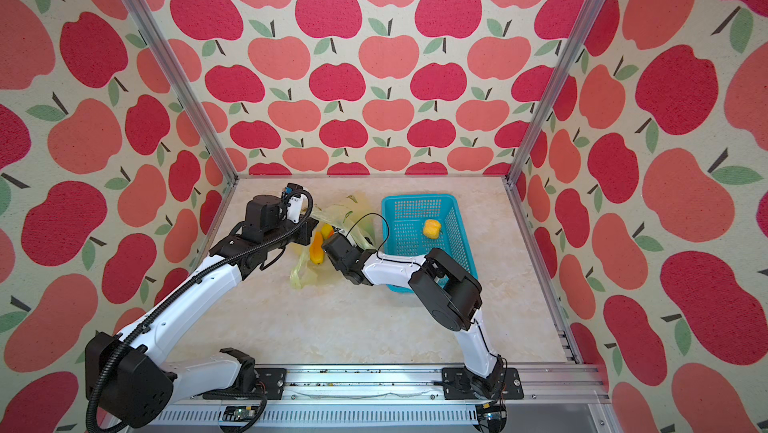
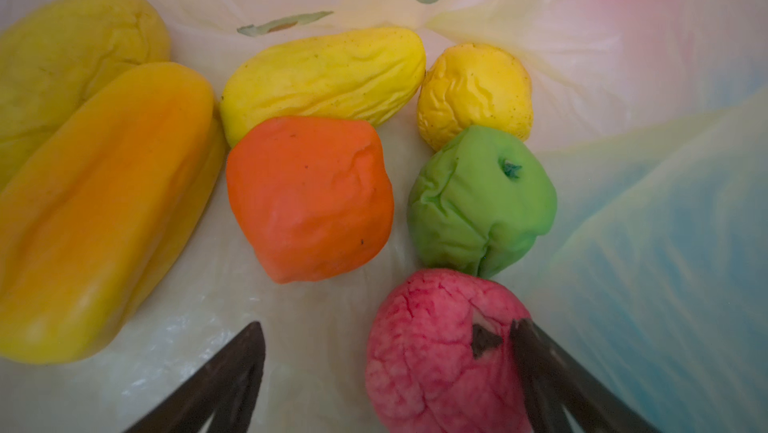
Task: Untie the knot of the plastic bag and take out the fruit
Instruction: 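Move the right gripper back into the bag and lower onto the pink peach, then grasp the pink peach with the right gripper and lift it out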
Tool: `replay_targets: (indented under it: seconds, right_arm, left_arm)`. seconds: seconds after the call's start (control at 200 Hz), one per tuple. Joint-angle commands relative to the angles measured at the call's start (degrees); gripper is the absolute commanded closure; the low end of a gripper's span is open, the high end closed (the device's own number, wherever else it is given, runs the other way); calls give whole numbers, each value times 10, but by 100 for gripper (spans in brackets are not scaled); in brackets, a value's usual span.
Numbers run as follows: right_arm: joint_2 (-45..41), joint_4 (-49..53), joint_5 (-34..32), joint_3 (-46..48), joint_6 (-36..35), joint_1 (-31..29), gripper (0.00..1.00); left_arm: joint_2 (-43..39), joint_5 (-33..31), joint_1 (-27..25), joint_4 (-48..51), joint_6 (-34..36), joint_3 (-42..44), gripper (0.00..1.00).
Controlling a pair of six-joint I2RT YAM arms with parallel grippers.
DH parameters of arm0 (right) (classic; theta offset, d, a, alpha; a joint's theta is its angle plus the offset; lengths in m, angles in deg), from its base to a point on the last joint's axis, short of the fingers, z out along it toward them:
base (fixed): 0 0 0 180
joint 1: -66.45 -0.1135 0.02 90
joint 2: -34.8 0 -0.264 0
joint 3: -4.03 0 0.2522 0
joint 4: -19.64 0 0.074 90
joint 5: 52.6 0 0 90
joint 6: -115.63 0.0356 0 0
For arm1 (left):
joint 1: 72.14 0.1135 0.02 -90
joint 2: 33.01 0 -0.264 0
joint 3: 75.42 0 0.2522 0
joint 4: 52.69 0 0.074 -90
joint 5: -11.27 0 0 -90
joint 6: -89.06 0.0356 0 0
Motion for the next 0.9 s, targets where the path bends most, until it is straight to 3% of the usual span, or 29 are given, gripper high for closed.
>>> replay_targets:
  seconds: [0.0, 0.185, 0.415, 0.525, 0.645, 0.895]
  right_arm:
    - [20, 61, -15, 4, 30, 8, 5]
    - [2, 72, -83, 23, 40, 7, 5]
    - [16, 78, -71, 11, 38, 8, 6]
    - [32, 81, -63, -4, 36, 9, 14]
    - [34, 80, -50, -10, 30, 9, 35]
    - [-34, 40, -4, 24, -7, -10, 52]
  left_arm:
    - [-1, -3, -4, 0, 6, -8, 100]
    - [4, -1, -5, -5, 6, -7, 100]
    - [5, -4, -5, 1, 6, -11, 100]
    - [3, -3, -6, -2, 6, -9, 100]
    - [4, -3, -6, 0, 7, -9, 100]
    - [8, -2, -6, -4, 7, -10, 100]
